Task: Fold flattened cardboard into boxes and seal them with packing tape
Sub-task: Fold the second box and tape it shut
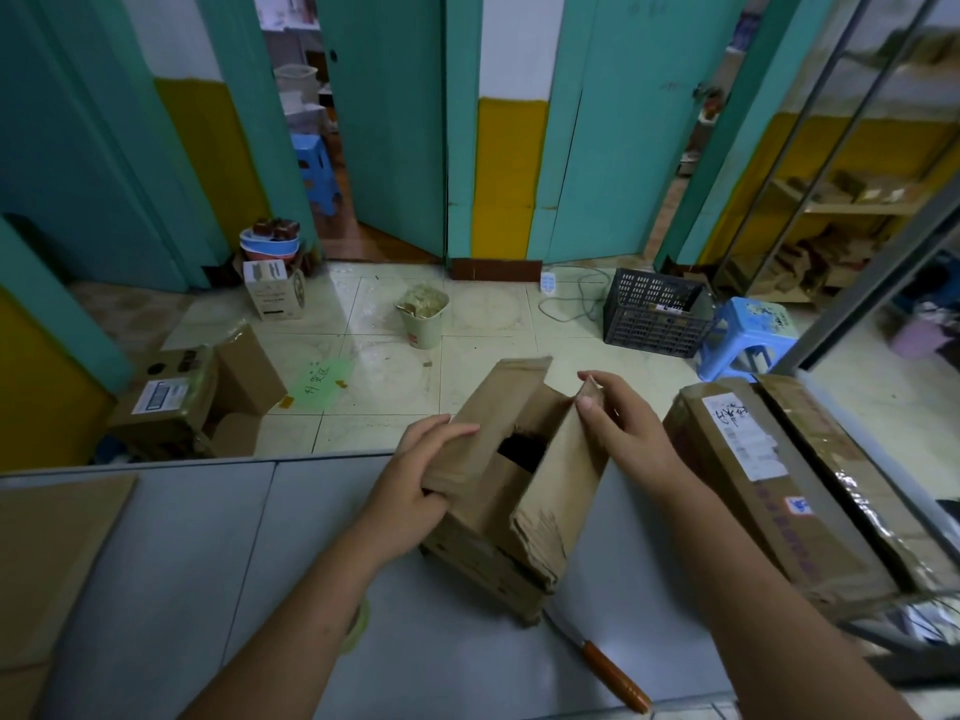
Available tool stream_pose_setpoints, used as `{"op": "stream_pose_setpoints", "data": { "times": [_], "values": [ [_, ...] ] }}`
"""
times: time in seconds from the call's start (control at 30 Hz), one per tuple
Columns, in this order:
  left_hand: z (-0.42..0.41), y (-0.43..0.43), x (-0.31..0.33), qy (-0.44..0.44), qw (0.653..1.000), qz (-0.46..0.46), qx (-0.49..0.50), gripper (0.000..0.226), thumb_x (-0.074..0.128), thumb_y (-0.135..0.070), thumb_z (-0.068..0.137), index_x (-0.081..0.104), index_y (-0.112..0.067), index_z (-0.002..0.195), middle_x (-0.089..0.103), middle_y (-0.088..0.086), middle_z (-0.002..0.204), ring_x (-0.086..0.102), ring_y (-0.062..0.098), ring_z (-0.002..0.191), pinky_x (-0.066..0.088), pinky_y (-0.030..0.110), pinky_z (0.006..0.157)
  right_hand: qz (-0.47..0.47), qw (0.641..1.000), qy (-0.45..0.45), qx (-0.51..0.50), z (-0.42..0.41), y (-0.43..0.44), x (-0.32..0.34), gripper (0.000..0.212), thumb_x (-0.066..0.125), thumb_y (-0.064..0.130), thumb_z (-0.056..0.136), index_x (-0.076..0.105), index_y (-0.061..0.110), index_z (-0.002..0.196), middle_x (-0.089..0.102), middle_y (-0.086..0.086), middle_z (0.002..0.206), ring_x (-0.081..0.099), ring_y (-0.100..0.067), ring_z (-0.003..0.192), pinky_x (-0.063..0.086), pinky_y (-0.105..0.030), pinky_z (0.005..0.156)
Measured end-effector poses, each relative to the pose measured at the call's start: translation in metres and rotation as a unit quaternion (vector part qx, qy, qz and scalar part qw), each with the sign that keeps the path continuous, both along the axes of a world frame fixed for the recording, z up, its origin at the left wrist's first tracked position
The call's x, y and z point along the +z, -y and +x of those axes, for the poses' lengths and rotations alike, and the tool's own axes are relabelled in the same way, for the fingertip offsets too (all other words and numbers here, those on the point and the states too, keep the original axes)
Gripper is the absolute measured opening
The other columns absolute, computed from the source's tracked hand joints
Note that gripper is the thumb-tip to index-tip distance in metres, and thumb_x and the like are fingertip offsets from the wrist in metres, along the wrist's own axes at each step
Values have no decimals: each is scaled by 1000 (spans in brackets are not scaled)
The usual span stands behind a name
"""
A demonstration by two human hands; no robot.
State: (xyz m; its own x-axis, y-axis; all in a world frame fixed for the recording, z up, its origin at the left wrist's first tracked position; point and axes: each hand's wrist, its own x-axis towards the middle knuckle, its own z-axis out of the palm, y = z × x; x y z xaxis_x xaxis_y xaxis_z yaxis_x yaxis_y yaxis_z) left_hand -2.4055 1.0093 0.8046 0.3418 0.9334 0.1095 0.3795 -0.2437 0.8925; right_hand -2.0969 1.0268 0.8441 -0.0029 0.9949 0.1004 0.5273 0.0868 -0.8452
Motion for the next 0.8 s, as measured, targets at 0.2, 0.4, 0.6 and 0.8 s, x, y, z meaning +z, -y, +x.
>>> {"op": "stream_pose_setpoints", "data": {
  "times": [0.2, 0.4, 0.6, 0.8],
  "values": [
    [-12, 0, 5, -35, 997, -33, -55, 85, 91, -30, 81, 49, -61, 147, 28, -26, 159, 34, -14, 143, 36, 12, 115, 35, 999, -2, -34, -7, 7, -15, 50, 69, 52, 94, 60, 31, 139, 63, 23, 129, 57, 4, 122, 43, -6, 94],
    [-17, 3, 10, -38, 995, -47, -75, 88, 88, -72, 69, 50, -61, 147, 26, -34, 157, 31, -20, 142, 31, 2, 110, 42, 992, -4, -117, -21, 10, -31, 45, 74, 45, 92, 59, 39, 134, 56, 8, 131, 50, -12, 126, 43, -29, 103],
    [-5, -1, 8, -16, 998, -61, 10, 38, 68, -46, 102, 60, -55, 138, 49, -22, 146, 47, -10, 135, 45, 29, 114, -155, 929, -234, -239, -35, 19, -37, 79, 78, 67, 79, 46, 32, 142, 62, 4, 129, 64, -17, 112, 60, -43, 86],
    [-14, -9, 18, 7, 986, -167, 14, 81, 82, -42, 91, 38, -42, 159, 60, -14, 142, 63, 3, 124, 56, 34, 105, -210, 924, -271, -168, -46, 21, -23, 52, 79, 68, 78, 61, 41, 119, 71, 7, 116, 70, -19, 104, 60, -44, 74]
  ]
}}
